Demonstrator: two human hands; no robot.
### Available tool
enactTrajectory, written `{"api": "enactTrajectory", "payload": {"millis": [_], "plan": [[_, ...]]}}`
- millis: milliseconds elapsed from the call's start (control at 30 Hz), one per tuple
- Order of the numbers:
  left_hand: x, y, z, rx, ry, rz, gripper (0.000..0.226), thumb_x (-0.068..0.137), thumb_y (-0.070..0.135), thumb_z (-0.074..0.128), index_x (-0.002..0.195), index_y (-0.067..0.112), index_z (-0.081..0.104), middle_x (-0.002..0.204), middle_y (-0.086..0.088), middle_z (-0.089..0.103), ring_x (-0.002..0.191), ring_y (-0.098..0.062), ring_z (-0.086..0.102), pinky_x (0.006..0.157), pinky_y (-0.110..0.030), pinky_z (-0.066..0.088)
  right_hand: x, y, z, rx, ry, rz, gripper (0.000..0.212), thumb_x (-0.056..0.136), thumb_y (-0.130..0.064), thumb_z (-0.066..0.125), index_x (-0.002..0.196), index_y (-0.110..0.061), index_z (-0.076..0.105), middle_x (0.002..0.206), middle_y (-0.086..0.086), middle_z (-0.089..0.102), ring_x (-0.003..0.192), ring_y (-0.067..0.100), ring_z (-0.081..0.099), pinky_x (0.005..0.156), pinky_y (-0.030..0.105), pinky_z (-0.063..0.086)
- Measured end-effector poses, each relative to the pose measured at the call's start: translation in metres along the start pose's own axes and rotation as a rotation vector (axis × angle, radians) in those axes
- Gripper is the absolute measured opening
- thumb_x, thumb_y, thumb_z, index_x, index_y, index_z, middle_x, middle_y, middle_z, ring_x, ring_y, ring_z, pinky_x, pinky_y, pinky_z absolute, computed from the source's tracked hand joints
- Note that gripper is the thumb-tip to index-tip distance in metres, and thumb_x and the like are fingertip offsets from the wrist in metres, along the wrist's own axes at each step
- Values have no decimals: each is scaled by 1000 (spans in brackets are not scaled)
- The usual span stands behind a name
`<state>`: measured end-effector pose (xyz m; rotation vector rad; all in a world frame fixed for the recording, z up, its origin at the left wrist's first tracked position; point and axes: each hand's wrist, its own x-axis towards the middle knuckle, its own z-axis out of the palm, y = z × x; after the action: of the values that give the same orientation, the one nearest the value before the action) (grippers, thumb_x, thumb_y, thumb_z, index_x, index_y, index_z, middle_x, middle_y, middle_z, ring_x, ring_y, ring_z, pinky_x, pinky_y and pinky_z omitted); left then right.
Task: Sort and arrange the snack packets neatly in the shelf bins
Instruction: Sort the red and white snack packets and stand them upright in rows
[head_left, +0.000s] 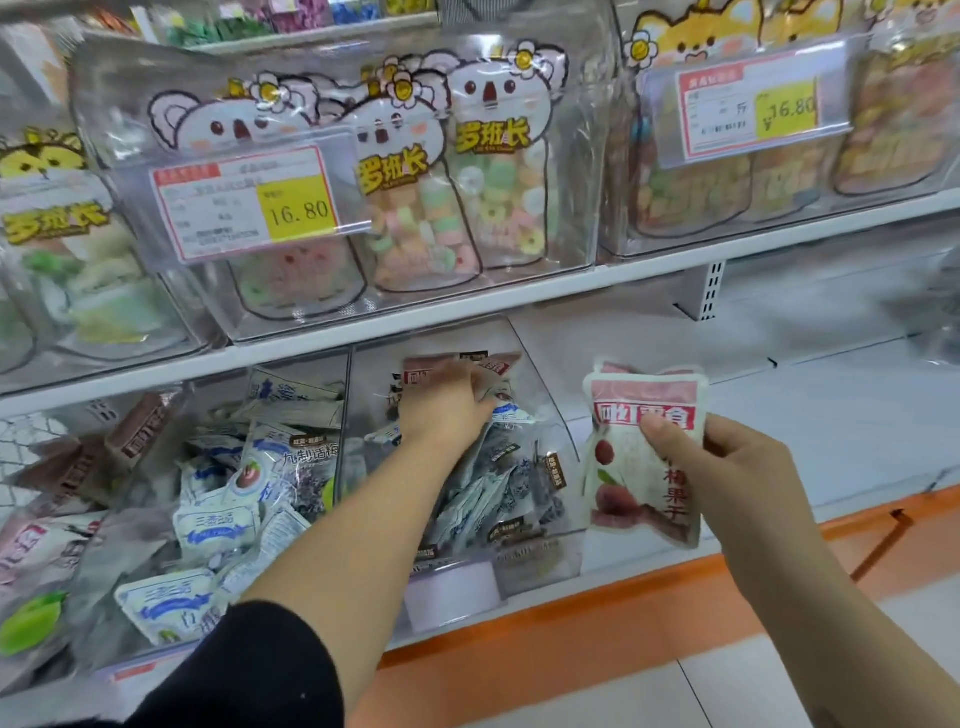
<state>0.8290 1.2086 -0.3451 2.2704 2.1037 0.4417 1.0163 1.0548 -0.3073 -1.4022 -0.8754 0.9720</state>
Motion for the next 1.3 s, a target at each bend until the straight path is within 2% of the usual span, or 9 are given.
{"api": "enactTrajectory", "payload": {"millis": [233,400,600,733,900,1067,1133,1200,1300], "plan": [[2,0,-3,23,158,24,15,96,25,44,97,13,53,80,-6,61,65,-26,58,55,-32,49,1,2,-4,-25,-28,-14,14,83,-23,67,76,-12,71,72,13,70,48,14,64,36,21,45],[-31,-5,-30,-369,282,34,6,92,19,53,93,13,56,87,-2,68,69,-23,63,57,-32,52,-3,-1,-6,-37,-36,-19,11,83,-22,67,78,-14,71,73,10,70,50,13,65,37,23,46],[-100,-12,-65,-780,212,-100,15,94,17,52,81,23,50,80,11,67,66,-11,67,63,-36,57,-23,-5,7,-43,-71,-22,7,84,-21,67,81,-15,70,71,6,70,47,11,65,36,25,48],[-145,-32,-78,-825,236,-155,19,96,22,48,79,26,44,83,7,66,70,-13,63,56,-20,45,-51,-2,31,-69,-171,-31,6,84,-23,67,87,-19,71,80,5,71,65,21,69,40,27,49],[-197,-88,-95,-853,277,-256,18,97,23,45,80,21,41,72,9,62,55,2,56,49,-14,40,-96,3,86,-130,-351,-44,5,84,-24,67,87,-22,70,76,1,72,67,16,69,42,30,54],[-230,-166,-118,-819,441,-358,18,99,20,40,81,23,40,77,6,59,67,-19,59,62,-28,46,-140,8,163,-174,-552,-116,18,86,-30,64,78,-16,69,80,29,62,60,31,53,42,22,45],[-234,-196,-129,-787,539,-406,20,99,18,39,81,26,39,77,2,58,66,-17,55,58,-22,43,-148,11,202,-197,-596,-122,37,88,-36,61,68,-5,56,55,18,43,50,27,38,47,23,36],[-232,-226,-135,-780,626,-461,16,99,15,39,84,23,41,76,2,56,66,-17,54,60,-28,44,-150,12,247,-190,-584,-122,46,89,-37,58,63,-8,34,51,1,23,46,14,25,50,18,31],[-223,-264,-139,-752,679,-551,7,99,16,39,95,11,44,79,2,57,67,-20,55,59,-32,43,-150,9,313,-102,-615,-89,34,95,-29,52,67,-12,41,61,11,34,54,15,33,46,22,21]]}}
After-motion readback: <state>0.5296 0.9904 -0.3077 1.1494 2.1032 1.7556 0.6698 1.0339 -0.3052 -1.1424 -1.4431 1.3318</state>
